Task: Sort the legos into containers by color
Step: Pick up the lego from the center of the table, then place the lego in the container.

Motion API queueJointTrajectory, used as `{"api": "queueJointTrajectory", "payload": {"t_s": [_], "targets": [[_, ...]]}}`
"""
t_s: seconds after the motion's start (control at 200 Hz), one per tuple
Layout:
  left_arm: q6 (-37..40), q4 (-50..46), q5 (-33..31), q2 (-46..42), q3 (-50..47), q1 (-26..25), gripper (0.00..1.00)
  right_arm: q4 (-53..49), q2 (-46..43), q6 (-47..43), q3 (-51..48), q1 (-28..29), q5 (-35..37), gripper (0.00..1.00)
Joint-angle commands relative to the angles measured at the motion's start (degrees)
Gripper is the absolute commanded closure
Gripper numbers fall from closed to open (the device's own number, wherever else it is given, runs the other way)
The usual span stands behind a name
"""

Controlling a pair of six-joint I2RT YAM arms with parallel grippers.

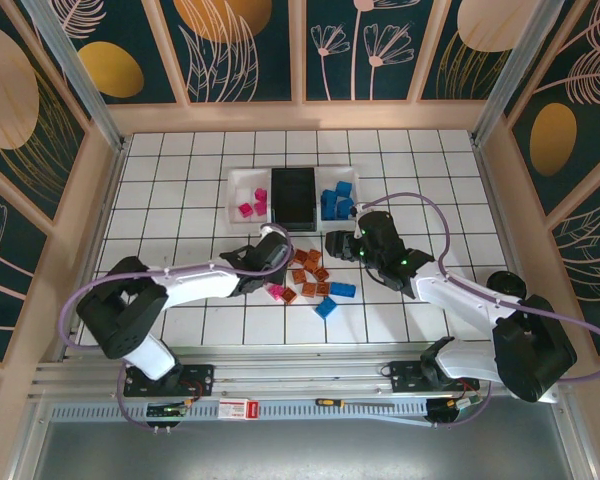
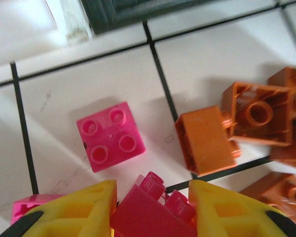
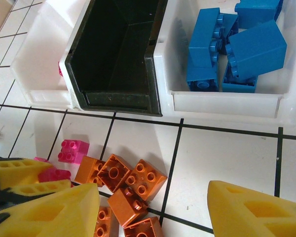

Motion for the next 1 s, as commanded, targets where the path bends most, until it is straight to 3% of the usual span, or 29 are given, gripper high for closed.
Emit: {"api": "queueJointTrajectory", "payload": {"t_s": [0.0,0.235,0.54,0.771,0.996], "targets": [[-1.7,0.5,0.0,-6.3,0.6,0.9,0.67,0.4,-0.7,1.0,0.1,0.5,1.2,0.4],[-2.5,5.1,3.4,-8.0,4.1,14.6,0.68,0.5,-0.5,1.3,0.0,0.4,0.8,0.4],[-2.7,5.5,4.5,7.4,18.0,23.9,0.68,-0.8,-2.1,1.4,-0.9,0.4,0.8,0.4],[-2.2,2.4,4.9,15.8,27.5,24.3,0.47,-0.8,-4.1,0.4,-2.8,0.7,-3.0,0.4],[-4.2,4.8,11.4,9.7,25.6,24.2,0.22,-2.3,-2.8,-1.7,-2.5,6.2,-3.3,0.4]]}}
